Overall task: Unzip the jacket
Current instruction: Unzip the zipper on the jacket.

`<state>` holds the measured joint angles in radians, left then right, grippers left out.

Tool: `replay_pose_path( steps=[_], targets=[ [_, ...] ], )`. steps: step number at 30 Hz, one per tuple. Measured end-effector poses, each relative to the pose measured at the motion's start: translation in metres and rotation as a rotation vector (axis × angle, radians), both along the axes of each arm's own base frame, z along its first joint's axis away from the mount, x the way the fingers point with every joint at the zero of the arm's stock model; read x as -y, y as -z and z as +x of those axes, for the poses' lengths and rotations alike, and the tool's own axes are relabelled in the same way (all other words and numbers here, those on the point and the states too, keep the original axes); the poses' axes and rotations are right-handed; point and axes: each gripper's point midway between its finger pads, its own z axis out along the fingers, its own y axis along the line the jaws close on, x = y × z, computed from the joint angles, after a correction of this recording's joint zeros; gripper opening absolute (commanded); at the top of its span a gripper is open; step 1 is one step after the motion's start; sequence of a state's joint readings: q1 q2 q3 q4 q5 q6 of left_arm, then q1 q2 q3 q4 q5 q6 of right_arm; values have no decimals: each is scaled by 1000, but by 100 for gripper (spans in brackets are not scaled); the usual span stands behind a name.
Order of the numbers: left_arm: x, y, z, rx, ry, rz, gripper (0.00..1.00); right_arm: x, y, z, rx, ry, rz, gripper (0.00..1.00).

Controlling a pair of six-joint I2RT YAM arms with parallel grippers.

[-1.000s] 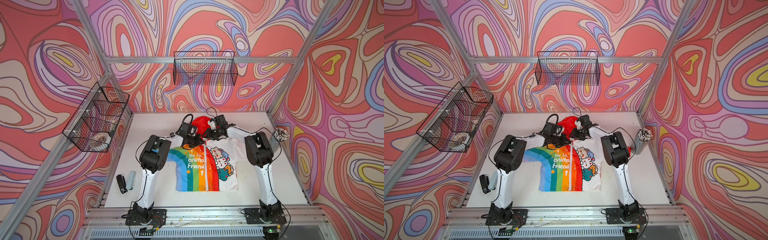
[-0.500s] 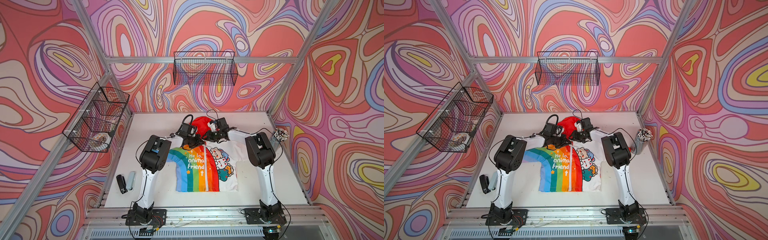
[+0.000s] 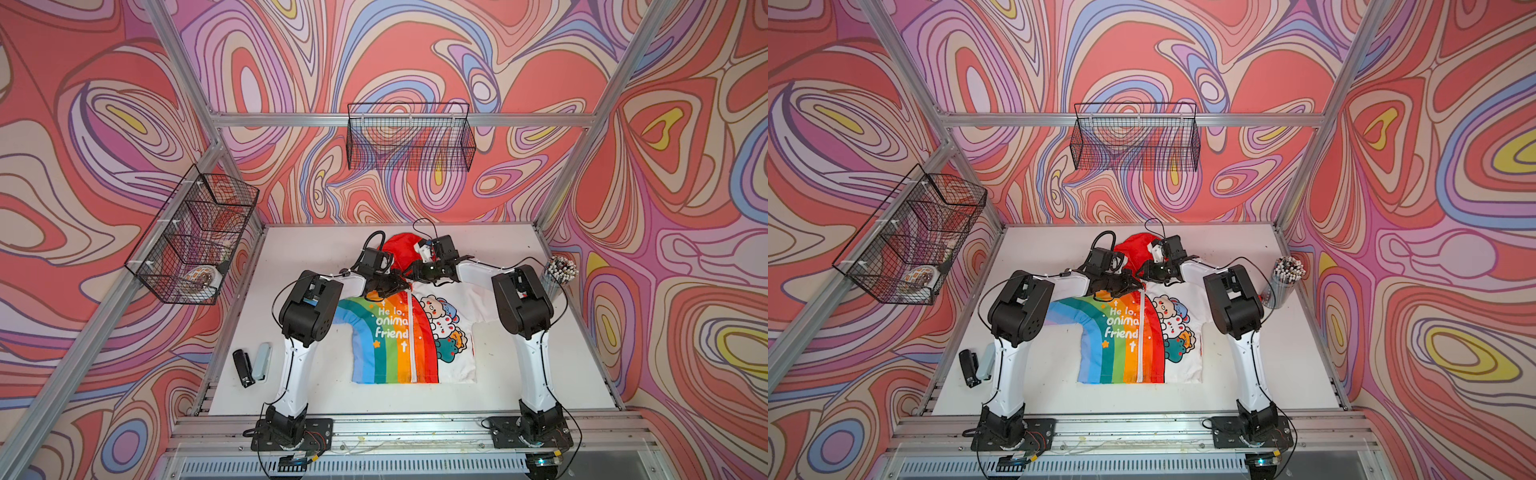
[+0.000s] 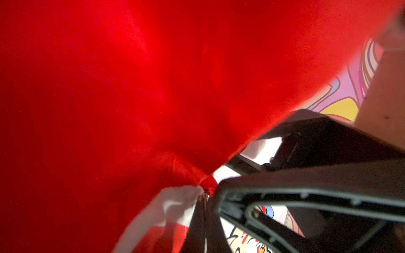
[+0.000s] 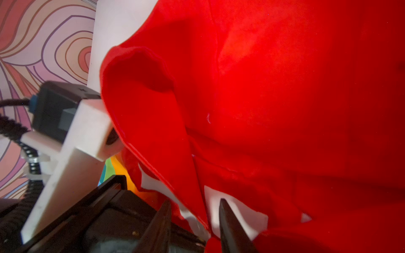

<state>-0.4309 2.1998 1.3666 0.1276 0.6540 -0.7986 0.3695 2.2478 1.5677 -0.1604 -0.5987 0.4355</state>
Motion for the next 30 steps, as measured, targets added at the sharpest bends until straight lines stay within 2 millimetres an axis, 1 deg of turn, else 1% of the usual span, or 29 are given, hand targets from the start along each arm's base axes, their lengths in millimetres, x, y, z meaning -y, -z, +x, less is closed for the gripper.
replay_pose_path(
  steps=[4,6,10,14,16,20,23,24,30],
  targets=[
    [0,0,0,0,-1,-1,0,-6,-7,7,22,-6,-3,36],
    [0,0,0,-1,-2,-1,0,-9,-7,10,27,-8,-13,36],
    [0,0,0,-1,-2,-2,0,-12,2,11,22,-16,-44,32],
    [0,0,0,-3,-4,-3,0,-13,18,8,-1,-22,-82,28],
    [0,0,0,-4,-4,-3,0,-12,17,10,5,-20,-92,25],
    [0,0,0,-4,-4,-3,0,-7,20,12,2,-7,-127,13],
    [0,0,0,-3,-4,-2,0,-4,22,13,1,3,-143,2],
    [0,0,0,-4,-4,-2,0,-4,22,13,0,6,-147,0],
    [-4,1,-5,-5,-15,8,0,-1,23,15,2,23,-172,0]
  ],
)
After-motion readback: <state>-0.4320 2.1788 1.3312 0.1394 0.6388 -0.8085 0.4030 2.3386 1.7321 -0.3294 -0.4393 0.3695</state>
